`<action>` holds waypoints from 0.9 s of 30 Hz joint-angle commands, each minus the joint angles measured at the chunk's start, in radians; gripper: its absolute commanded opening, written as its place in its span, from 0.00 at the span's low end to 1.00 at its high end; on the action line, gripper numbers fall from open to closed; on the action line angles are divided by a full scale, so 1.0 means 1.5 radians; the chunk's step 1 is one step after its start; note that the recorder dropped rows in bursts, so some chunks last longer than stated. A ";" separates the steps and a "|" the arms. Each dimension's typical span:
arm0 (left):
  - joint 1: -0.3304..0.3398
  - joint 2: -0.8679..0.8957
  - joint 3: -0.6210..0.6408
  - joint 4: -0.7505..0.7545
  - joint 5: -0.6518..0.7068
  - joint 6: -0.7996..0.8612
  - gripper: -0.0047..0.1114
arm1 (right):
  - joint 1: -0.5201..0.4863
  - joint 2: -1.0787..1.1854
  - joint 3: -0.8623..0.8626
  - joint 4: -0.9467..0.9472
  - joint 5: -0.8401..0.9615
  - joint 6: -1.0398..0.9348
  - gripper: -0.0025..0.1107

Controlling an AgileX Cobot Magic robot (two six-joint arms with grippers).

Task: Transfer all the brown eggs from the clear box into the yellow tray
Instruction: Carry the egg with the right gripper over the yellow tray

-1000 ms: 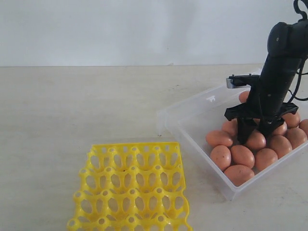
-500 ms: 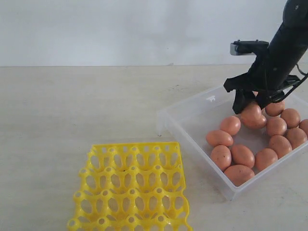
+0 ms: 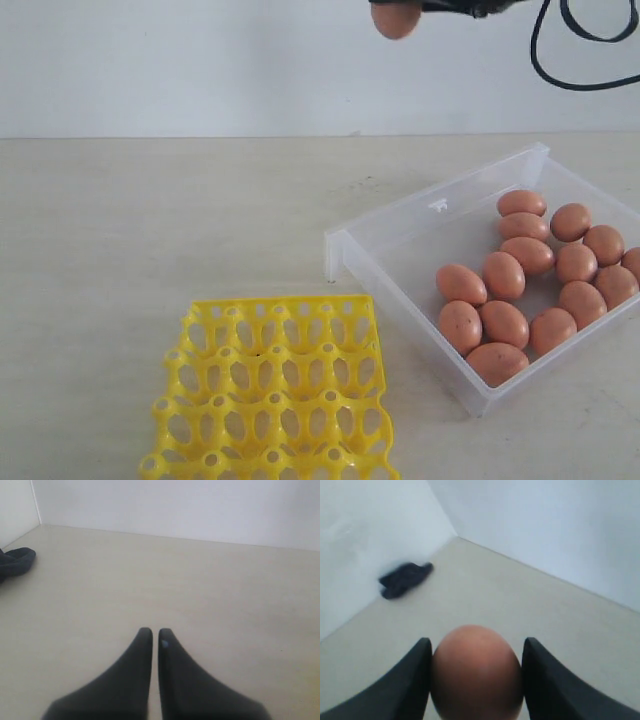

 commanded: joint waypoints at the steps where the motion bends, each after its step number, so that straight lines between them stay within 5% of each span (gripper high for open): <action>1: -0.006 -0.002 0.003 0.001 -0.002 0.003 0.08 | 0.000 -0.007 0.000 0.143 0.142 -0.189 0.02; 12: -0.006 -0.002 0.003 0.001 -0.002 0.003 0.08 | 0.020 -0.060 0.000 0.099 0.160 -0.339 0.02; 15: -0.006 -0.002 0.003 0.001 -0.002 0.003 0.08 | 0.072 -0.099 0.000 -0.084 0.098 -0.375 0.02; 21: -0.006 -0.002 0.003 0.001 -0.002 0.003 0.08 | 0.222 -0.151 0.000 -0.477 -0.010 -0.240 0.02; 27: -0.006 -0.002 0.003 0.001 -0.002 0.003 0.08 | 0.361 -0.156 0.000 -0.979 -0.098 0.162 0.02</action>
